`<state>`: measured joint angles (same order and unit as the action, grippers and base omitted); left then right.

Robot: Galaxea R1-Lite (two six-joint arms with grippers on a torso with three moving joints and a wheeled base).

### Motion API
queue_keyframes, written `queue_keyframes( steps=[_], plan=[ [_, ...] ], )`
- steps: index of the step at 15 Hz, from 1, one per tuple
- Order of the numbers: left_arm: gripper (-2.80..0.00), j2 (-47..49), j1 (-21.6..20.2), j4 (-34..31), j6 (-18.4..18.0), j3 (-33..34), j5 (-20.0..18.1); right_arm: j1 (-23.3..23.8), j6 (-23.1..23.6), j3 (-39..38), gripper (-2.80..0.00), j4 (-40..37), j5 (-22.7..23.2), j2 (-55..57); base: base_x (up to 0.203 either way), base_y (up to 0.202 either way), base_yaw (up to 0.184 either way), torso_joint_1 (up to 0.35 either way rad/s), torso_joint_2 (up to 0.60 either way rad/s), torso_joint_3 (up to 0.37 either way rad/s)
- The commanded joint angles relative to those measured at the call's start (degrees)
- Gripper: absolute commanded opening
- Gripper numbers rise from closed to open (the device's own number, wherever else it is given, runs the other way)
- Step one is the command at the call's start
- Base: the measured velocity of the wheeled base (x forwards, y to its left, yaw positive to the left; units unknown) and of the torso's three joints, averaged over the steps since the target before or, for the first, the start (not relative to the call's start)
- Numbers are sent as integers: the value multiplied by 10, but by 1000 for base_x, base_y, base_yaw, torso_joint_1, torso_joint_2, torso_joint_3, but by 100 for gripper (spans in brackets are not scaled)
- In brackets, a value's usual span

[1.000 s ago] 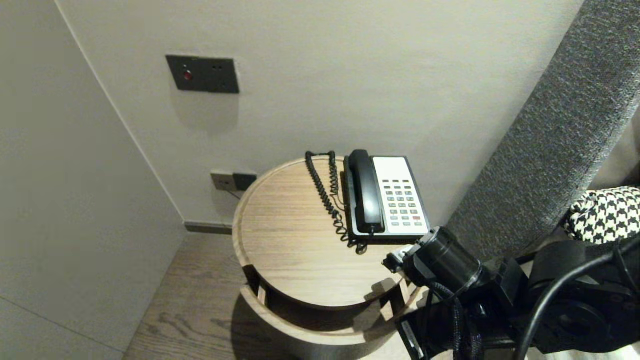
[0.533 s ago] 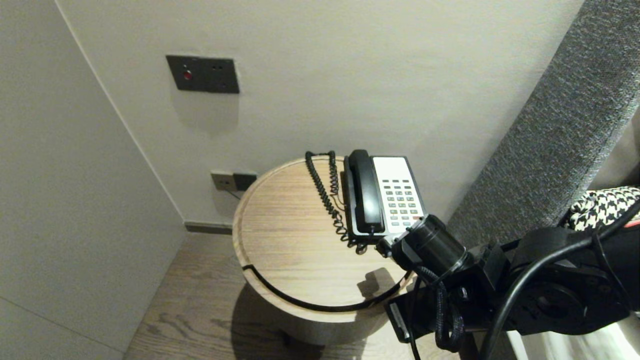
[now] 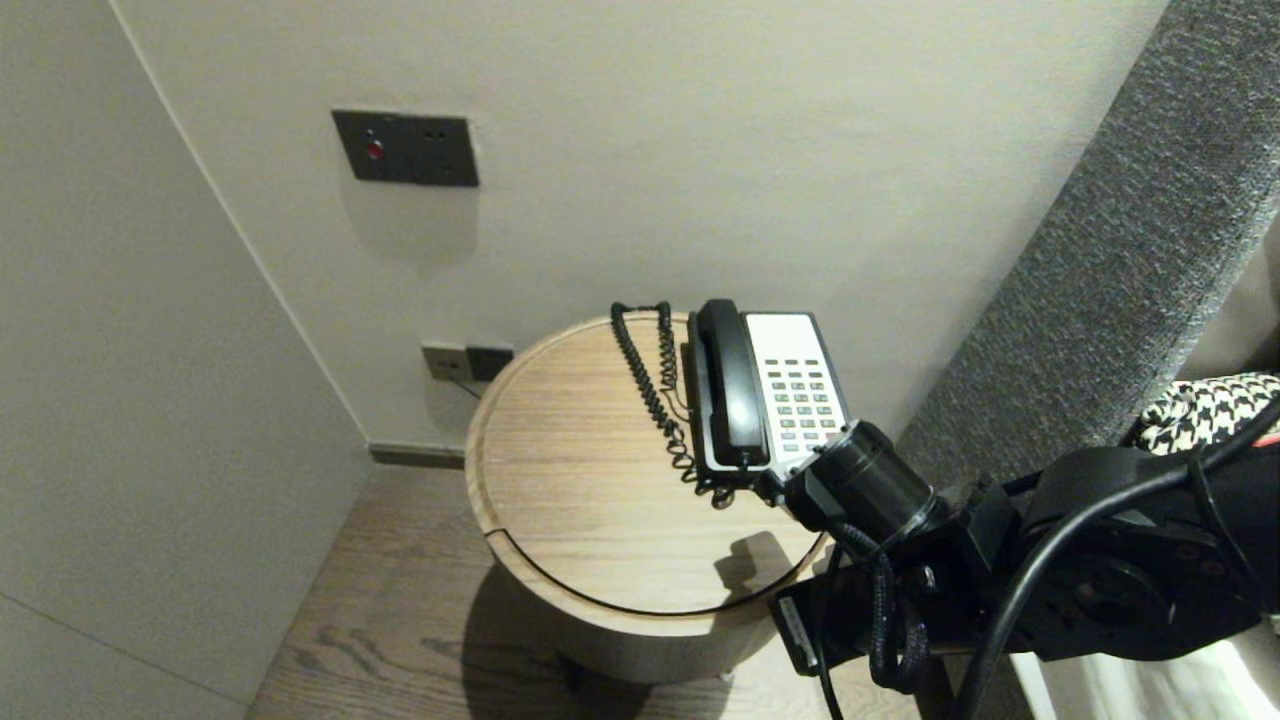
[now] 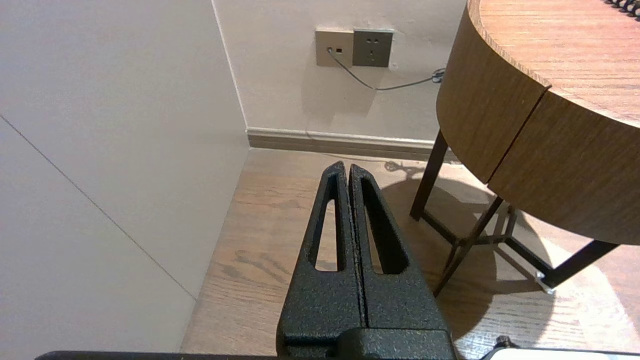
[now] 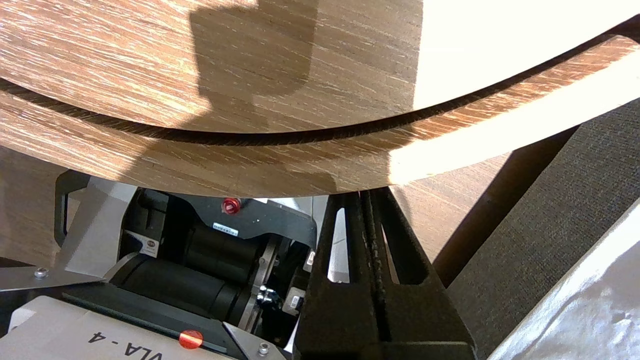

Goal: Close the nightstand drawer, then open the nightstand drawer

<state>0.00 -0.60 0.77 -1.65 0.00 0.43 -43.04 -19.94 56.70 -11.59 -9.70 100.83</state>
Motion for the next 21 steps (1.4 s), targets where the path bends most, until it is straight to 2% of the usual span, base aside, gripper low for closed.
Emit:
queue_keyframes(
  steps=[1,6,10,11,13,16,19,21],
  plan=[
    [-280,-1,0,0,0,0,0,0,-1,4,-280,0,-2,-1,0,0,0,0,0,0],
    [-280,-1,0,0,0,0,0,-1,-6,-10,-280,-2,-5,-6,0,0,0,0,0,0],
    [-280,-1,0,0,0,1,0,3,-12,-76,-280,-1,-6,-45,0,0,0,0,0,0],
    [-280,-1,0,0,0,0,0,20,-11,-91,-280,-1,-8,-56,0,0,0,0,0,0],
    [-280,-1,0,0,0,0,0,73,-6,-120,-280,1,-11,-74,0,0,0,0,0,0],
    [-280,-1,0,0,0,0,0,189,16,-149,-280,5,-12,-97,0,0,0,0,0,0],
    [-280,-1,0,0,0,0,0,313,69,-152,-280,16,-2,-131,0,0,0,0,0,0],
    [-280,-1,0,0,0,0,0,378,106,-143,-280,47,3,-154,0,0,0,0,0,0]
  ],
)
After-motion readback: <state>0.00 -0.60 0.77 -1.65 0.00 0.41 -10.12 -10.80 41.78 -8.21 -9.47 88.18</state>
